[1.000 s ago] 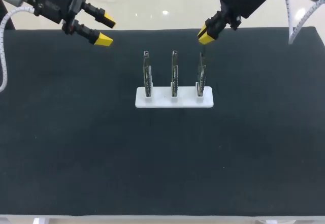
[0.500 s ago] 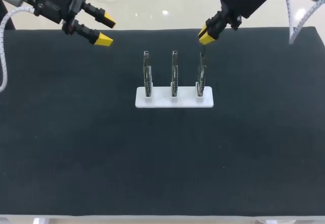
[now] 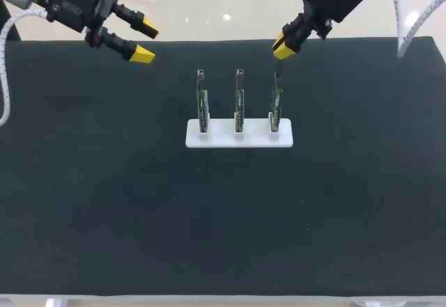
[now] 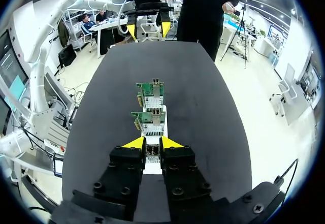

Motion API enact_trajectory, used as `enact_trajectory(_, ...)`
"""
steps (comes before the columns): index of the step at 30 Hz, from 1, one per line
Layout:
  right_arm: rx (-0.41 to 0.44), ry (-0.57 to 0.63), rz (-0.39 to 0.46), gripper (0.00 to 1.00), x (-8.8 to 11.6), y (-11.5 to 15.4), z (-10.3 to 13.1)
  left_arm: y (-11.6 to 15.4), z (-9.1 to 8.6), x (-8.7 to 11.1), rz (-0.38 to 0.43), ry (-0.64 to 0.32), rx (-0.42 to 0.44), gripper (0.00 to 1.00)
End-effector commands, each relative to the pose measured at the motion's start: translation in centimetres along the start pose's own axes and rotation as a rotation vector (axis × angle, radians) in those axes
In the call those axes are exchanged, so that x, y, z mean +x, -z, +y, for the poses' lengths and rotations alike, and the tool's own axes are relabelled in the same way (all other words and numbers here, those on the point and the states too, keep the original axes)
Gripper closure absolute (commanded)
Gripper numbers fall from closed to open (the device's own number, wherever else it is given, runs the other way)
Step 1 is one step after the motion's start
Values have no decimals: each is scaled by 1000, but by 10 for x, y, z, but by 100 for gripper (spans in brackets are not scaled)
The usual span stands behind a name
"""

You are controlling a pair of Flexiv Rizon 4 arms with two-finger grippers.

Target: Pick up the optical module with the left hand, and insert it into the network port with the right hand.

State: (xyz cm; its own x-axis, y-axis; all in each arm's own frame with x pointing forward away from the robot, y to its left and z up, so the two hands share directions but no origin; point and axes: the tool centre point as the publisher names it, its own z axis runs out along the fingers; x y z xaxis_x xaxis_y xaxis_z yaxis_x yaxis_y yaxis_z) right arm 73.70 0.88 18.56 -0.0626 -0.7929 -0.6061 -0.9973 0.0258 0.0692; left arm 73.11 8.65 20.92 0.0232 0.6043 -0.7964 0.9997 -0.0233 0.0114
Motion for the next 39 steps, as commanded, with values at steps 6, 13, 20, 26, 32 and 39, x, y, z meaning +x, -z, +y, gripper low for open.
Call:
enact_trajectory(6,6,8,-16,100,2,-1,0,0,1,-1,4,1,1,0)
enact_trajectory(13,11,10,-33,100,2,-4,-1,0,1,-1,4,1,1,0)
enact_trajectory(20,12,9,-39,100,1,-6,0,0,1,-1,4,1,1,0)
enact_trajectory(26,15,9,-44,100,1,-8,1,0,1,-1,4,1,1,0)
enact_trajectory(32,16,11,-51,100,2,-10,0,0,1,-1,4,1,1,0)
enact_trajectory(39,10,14,-47,100,1,-8,-2,0,1,-1,4,1,1,0)
